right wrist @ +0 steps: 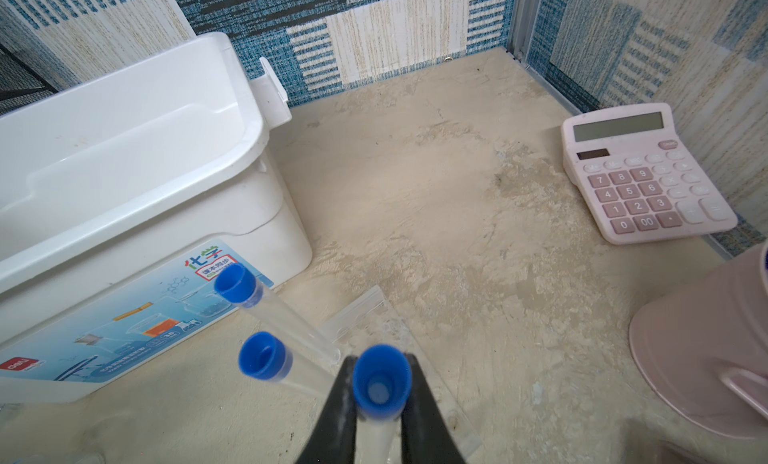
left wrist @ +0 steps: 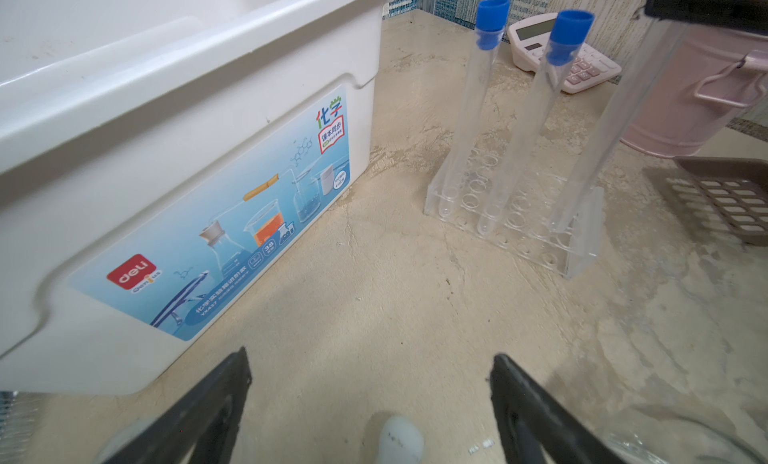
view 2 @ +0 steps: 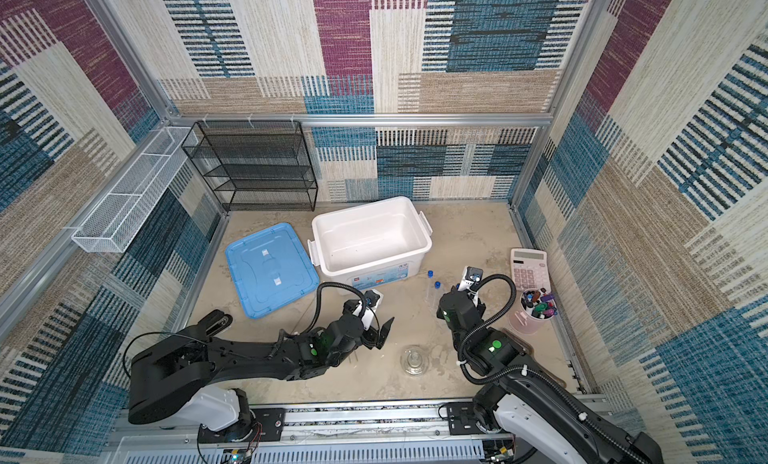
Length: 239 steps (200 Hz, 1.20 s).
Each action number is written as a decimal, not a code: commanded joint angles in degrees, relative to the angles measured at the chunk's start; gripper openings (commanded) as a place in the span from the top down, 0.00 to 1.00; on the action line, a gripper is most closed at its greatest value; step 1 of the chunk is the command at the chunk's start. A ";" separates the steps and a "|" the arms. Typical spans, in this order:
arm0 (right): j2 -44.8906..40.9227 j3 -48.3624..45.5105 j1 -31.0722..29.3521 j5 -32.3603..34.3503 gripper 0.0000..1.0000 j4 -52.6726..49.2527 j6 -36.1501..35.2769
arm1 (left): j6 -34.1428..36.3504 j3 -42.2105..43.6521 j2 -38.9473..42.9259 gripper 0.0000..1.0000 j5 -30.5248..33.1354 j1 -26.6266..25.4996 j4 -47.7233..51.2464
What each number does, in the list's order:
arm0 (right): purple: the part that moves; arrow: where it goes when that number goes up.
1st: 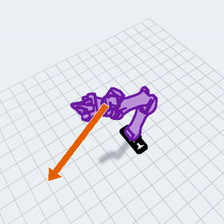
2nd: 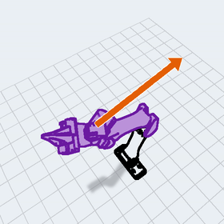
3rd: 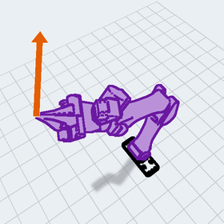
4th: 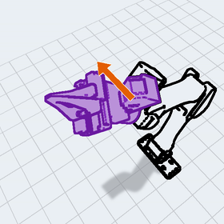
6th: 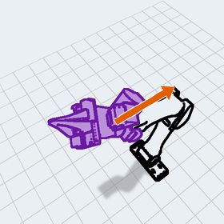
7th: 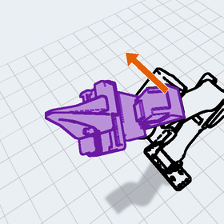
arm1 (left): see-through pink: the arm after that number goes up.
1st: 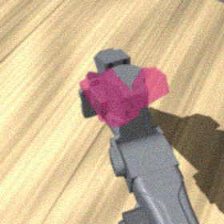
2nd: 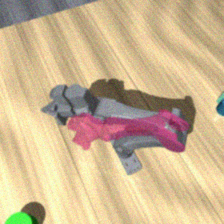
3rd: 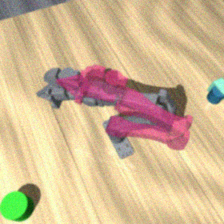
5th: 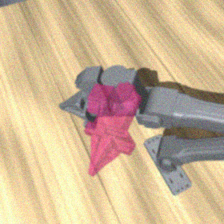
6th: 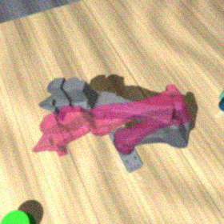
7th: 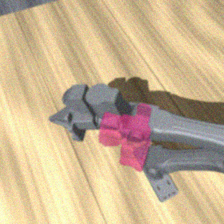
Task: Organize the chemistry lab equipment
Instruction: 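Carry the right gripper's blue-capped tube over the rack beside the standing tubes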
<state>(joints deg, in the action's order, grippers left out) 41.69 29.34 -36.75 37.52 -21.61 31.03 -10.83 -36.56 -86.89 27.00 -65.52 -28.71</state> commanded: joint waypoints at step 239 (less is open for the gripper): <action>5.25 -1.59 -2.96 -1.01 0.91 6.78 -4.74 | -1.25 -0.64 -0.59 0.07 0.92 -0.05 -0.47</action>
<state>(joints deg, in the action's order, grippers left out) 46.81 27.57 -39.13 38.13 -14.22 25.89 -11.03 -36.97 -87.59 27.00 -65.52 -28.71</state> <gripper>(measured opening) 0.193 0.928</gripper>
